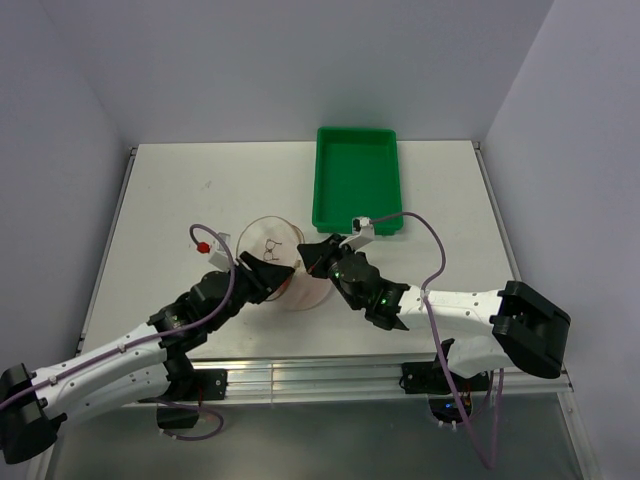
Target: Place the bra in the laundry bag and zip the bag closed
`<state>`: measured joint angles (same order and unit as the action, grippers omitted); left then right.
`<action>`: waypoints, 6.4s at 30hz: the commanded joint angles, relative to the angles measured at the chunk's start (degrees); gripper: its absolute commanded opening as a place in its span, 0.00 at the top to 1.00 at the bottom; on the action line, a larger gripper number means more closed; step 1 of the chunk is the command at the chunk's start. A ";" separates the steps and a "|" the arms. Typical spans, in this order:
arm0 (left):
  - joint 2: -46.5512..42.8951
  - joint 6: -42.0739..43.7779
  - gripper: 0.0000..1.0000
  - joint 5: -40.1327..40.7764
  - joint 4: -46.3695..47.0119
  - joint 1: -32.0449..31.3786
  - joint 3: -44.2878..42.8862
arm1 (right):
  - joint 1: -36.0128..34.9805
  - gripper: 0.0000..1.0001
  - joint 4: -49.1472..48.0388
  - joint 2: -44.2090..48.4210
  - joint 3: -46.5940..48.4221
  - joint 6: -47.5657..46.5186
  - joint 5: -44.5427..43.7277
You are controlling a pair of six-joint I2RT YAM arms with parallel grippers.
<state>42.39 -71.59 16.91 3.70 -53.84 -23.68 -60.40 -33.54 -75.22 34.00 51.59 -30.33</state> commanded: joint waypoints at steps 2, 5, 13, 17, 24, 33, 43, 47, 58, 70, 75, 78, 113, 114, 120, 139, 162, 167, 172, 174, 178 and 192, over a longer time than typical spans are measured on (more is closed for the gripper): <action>0.23 0.84 0.57 0.76 4.46 -0.30 -1.72 | -0.42 1.00 -4.25 2.09 -0.86 0.26 -0.44; 1.20 0.84 0.60 0.67 4.99 -0.30 -1.72 | -0.42 1.00 -4.25 2.18 -0.95 0.35 -0.52; 2.43 0.49 0.65 0.58 6.76 -0.30 -1.37 | -0.51 1.00 -5.04 1.74 -1.39 0.53 -0.26; 2.08 -0.48 0.62 0.41 6.49 -0.30 -0.41 | -0.51 1.00 -5.04 1.92 -1.39 0.44 -0.52; 2.34 -1.71 0.62 1.64 5.79 -0.30 0.48 | -0.59 1.00 -5.31 1.66 -1.48 0.53 -0.52; 3.66 -1.88 0.72 2.61 5.61 -0.30 0.57 | -0.60 1.00 -5.31 1.66 -1.30 0.09 -0.87; 3.75 -1.97 0.87 2.78 4.82 -0.30 0.57 | -0.68 1.00 -5.05 1.30 -0.95 -0.09 -0.87; 2.96 -1.97 0.99 3.04 4.29 -0.30 0.92 | -0.68 1.00 -5.22 1.22 -0.86 -0.09 -0.79; 1.29 0.84 1.00 3.40 -0.01 -0.30 0.13 | 0.98 1.00 -4.95 2.09 -1.30 0.00 0.26; -0.55 12.96 1.00 -0.04 -9.23 -0.30 -0.22 | 9.50 1.00 -1.18 2.10 3.53 -3.43 15.02; -5.29 16.92 1.00 2.34 -16.96 -0.30 -2.77 | 15.30 1.00 4.86 -0.10 7.29 -6.94 26.44; -6.61 18.94 1.00 2.25 -19.43 -0.30 -4.62 | 18.47 1.00 11.10 -1.94 12.38 -11.59 34.61; 5.51 24.75 1.00 19.31 2.89 -15.85 -7.70 | -1.21 0.48 31.08 11.85 6.08 5.36 5.80; 5.60 24.83 1.00 19.22 2.80 -15.85 -7.78 | -1.12 0.46 30.73 11.42 6.17 5.45 6.33; 6.04 25.45 1.00 17.90 3.76 -15.85 -7.34 | -1.03 0.58 30.38 9.21 7.57 4.83 7.56; -9.78 22.20 1.00 23.35 -24.17 -15.85 -4.70 | 26.03 1.00 24.56 10.19 7.56 -8.17 39.63; 10.16 26.42 1.00 22.56 0.86 -19.72 -12.00 | 8.46 0.26 26.86 21.70 -2.70 2.98 22.33; 11.66 26.07 1.00 21.24 2.71 -20.33 -11.56 | 8.46 0.35 24.58 18.98 -1.57 3.52 21.54; 11.31 26.24 1.00 21.06 1.23 -20.69 -11.12 | 8.46 0.61 21.41 15.55 -0.69 4.04 22.42; 10.35 26.42 1.00 21.76 0.08 -20.69 -10.69 | 8.55 0.84 21.41 15.28 -0.51 3.87 21.63; 7.01 26.94 1.00 22.64 -4.14 -20.69 -9.46 | 12.74 1.00 23.52 15.89 0.10 0.80 23.11; -6.09 23.43 1.00 26.25 -22.52 -20.69 -7.87 | 30.43 1.00 24.57 1.92 12.05 -10.37 44.12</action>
<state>37.95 -47.75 41.32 -14.35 -74.19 -31.70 -32.93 -7.88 -71.77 42.19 45.19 14.94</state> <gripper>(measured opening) 0.141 0.030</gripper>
